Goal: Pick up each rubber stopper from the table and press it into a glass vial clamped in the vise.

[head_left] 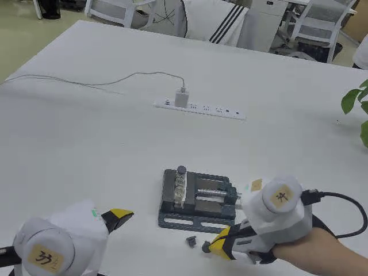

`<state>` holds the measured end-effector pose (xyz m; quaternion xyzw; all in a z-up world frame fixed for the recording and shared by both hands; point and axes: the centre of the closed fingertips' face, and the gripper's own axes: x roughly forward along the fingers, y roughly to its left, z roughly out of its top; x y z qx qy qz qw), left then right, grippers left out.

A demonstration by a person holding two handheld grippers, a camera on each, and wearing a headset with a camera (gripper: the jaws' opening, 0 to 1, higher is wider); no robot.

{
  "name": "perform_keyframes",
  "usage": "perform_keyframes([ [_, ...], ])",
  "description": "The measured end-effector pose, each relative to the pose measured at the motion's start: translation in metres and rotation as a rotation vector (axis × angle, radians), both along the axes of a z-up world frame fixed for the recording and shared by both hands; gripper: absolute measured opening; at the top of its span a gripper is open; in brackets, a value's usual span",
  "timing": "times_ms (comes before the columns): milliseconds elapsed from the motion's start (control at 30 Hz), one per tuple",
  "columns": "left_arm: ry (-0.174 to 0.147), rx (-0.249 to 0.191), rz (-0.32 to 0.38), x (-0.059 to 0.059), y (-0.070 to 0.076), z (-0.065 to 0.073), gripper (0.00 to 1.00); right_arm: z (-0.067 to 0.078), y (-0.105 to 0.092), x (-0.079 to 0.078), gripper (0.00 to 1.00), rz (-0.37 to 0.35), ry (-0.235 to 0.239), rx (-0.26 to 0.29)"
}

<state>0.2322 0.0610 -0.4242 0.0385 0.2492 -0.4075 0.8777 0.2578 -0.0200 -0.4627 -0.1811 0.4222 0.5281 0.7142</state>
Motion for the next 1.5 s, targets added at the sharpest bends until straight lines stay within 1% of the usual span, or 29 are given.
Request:
perform_keyframes([
  [67, -0.016, 0.0, -0.007, 0.001, -0.001, 0.002, 0.81, 0.008, 0.005, 0.0, 0.0, -0.051, 0.044, 0.063],
  [100, -0.023, 0.001, -0.01, 0.001, -0.001, 0.003, 0.8, 0.012, 0.006, 0.0, 0.0, -0.064, 0.053, 0.088],
  [200, -0.048, -0.008, -0.017, 0.002, -0.003, 0.01, 0.77, 0.025, 0.011, 0.002, 0.0, -0.126, 0.103, 0.169],
  [233, -0.067, -0.009, -0.021, 0.003, -0.005, 0.013, 0.75, 0.031, 0.014, 0.002, 0.0, -0.15, 0.132, 0.212],
  [333, -0.092, -0.015, -0.029, 0.005, -0.007, 0.02, 0.72, 0.045, 0.018, 0.002, 0.0, -0.205, 0.191, 0.301],
  [433, -0.133, -0.019, -0.041, 0.007, -0.01, 0.029, 0.65, 0.059, 0.022, 0.001, 0.0, -0.256, 0.263, 0.389],
  [467, -0.158, -0.015, -0.051, 0.007, -0.011, 0.033, 0.62, 0.065, 0.023, 0.0, 0.0, -0.271, 0.283, 0.424],
  [533, -0.175, -0.017, -0.061, 0.008, -0.013, 0.038, 0.58, 0.073, 0.025, -0.002, 0.0, -0.291, 0.329, 0.475],
  [567, -0.191, -0.019, -0.071, 0.008, -0.015, 0.042, 0.57, 0.08, 0.026, 0.0, 0.0, -0.312, 0.338, 0.514],
  [600, -0.201, -0.016, -0.076, 0.008, -0.015, 0.043, 0.55, 0.083, 0.026, 0.0, 0.0, -0.322, 0.362, 0.533],
  [633, -0.211, -0.014, -0.082, 0.009, -0.016, 0.046, 0.54, 0.09, 0.028, -0.001, 0.0, -0.334, 0.4, 0.576],
  [767, -0.257, -0.015, -0.098, 0.01, -0.02, 0.055, 0.44, 0.102, 0.029, -0.004, 0.0, -0.37, 0.493, 0.658],
  [800, -0.276, -0.02, -0.102, 0.011, -0.021, 0.06, 0.42, 0.107, 0.031, -0.007, 0.0, -0.386, 0.548, 0.691],
  [867, -0.298, -0.028, -0.106, 0.011, -0.024, 0.066, 0.38, 0.112, 0.032, -0.008, 0.0, -0.402, 0.591, 0.729],
  [900, -0.312, -0.026, -0.112, 0.011, -0.025, 0.069, 0.36, 0.115, 0.033, -0.008, 0.0, -0.429, 0.628, 0.757],
  [933, -0.323, -0.025, -0.117, 0.011, -0.027, 0.071, 0.34, 0.117, 0.033, -0.008, 0.0, -0.443, 0.652, 0.778],
  [967, -0.331, -0.028, -0.125, 0.011, -0.029, 0.074, 0.32, 0.12, 0.034, -0.012, 0.0, -0.46, 0.722, 0.802],
  [1033, -0.344, -0.035, -0.132, 0.011, -0.032, 0.078, 0.29, 0.123, 0.035, -0.014, 0.0, -0.464, 0.763, 0.835],
  [1100, -0.353, -0.042, -0.142, 0.012, -0.035, 0.082, 0.26, 0.124, 0.035, -0.015, 0.0, -0.498, 0.816, 0.86],
  [1133, -0.355, -0.048, -0.147, 0.012, -0.036, 0.084, 0.24, 0.127, 0.036, -0.014, 0.0, -0.516, 0.841, 0.899],
  [1167, -0.36, -0.052, -0.15, 0.012, -0.037, 0.085, 0.22, 0.13, 0.037, -0.015, 0.0, -0.513, 0.865, 0.915],
  [1233, -0.361, -0.058, -0.156, 0.012, -0.039, 0.086, 0.18, 0.126, 0.036, -0.013, 0.0, -0.545, 0.872, 0.926],
  [1267, -0.363, -0.06, -0.158, 0.012, -0.039, 0.087, 0.17, 0.127, 0.036, -0.013, 0.0, -0.554, 0.896, 0.936],
  [1300, -0.366, -0.061, -0.16, 0.012, -0.04, 0.087, 0.16, 0.127, 0.036, -0.013, 0.0, -0.574, 0.936, 0.939],
  [1333, -0.367, -0.058, -0.161, 0.013, -0.04, 0.087, 0.15, 0.127, 0.035, -0.014, 0.0, -0.576, 0.946, 0.953],
  [1400, -0.374, -0.058, -0.163, 0.013, -0.041, 0.088, 0.13, 0.124, 0.036, -0.017, 0.0, -0.589, 0.983, 0.939],
  [1433, -0.374, -0.06, -0.163, 0.013, -0.041, 0.089, 0.12, 0.123, 0.036, -0.018, 0.0, -0.585, 0.975, 0.936],
  [1467, -0.375, -0.061, -0.165, 0.013, -0.041, 0.089, 0.11, 0.122, 0.036, -0.02, 0.0, -0.588, 0.985, 0.932],
  [1500, -0.376, -0.059, -0.168, 0.013, -0.041, 0.089, 0.1, 0.121, 0.036, -0.021, 0.0, -0.597, 1.011, 0.928],
])
